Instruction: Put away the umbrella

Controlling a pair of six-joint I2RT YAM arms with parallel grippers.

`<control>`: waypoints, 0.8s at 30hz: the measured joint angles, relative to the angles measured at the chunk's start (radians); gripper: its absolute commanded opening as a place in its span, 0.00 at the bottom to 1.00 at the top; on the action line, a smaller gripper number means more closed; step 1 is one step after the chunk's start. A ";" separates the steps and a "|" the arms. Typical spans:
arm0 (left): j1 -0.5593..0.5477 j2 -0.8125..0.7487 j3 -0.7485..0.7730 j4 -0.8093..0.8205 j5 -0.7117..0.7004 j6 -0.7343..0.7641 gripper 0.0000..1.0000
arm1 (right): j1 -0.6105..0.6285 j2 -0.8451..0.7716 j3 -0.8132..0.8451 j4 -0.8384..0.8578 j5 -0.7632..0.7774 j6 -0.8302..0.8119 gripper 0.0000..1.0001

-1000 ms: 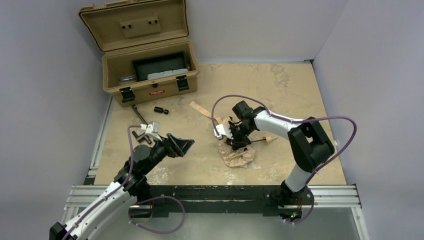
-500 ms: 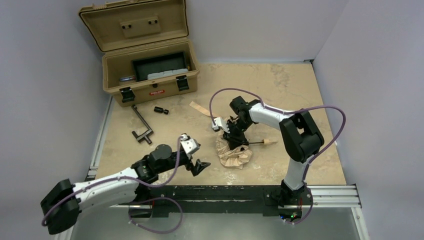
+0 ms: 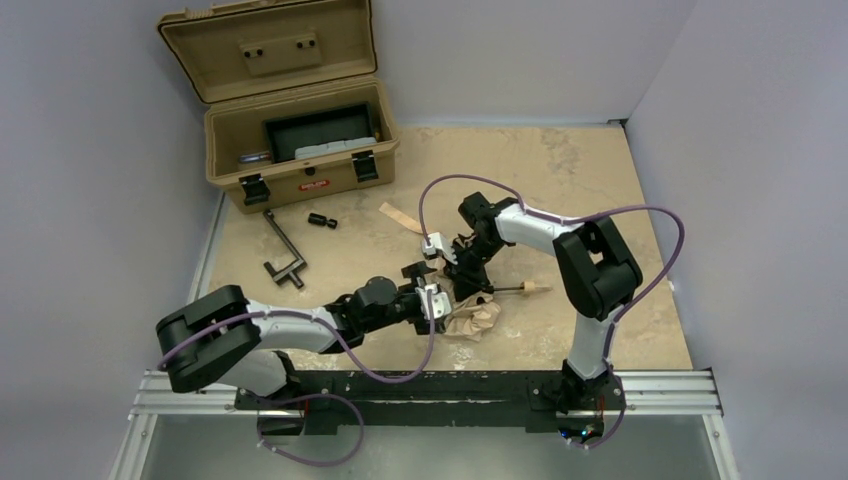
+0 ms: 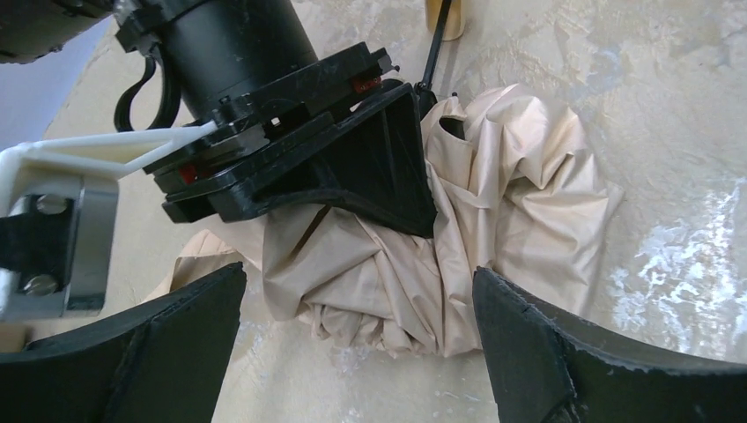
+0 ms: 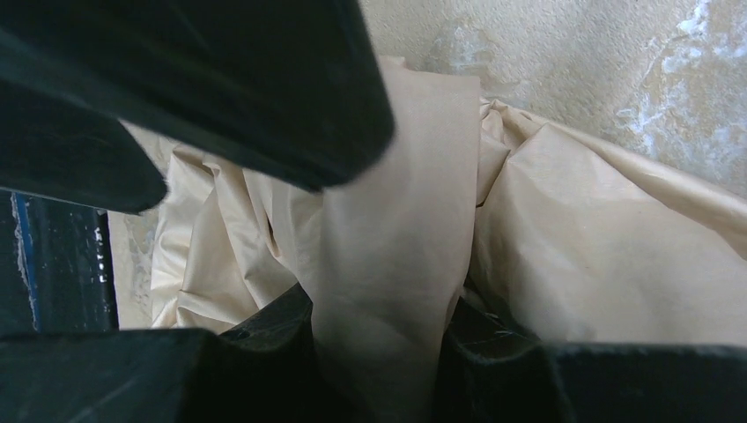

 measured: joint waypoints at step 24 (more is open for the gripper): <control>-0.001 0.186 0.108 -0.084 0.043 0.159 0.96 | -0.018 0.013 0.006 -0.007 -0.049 -0.001 0.18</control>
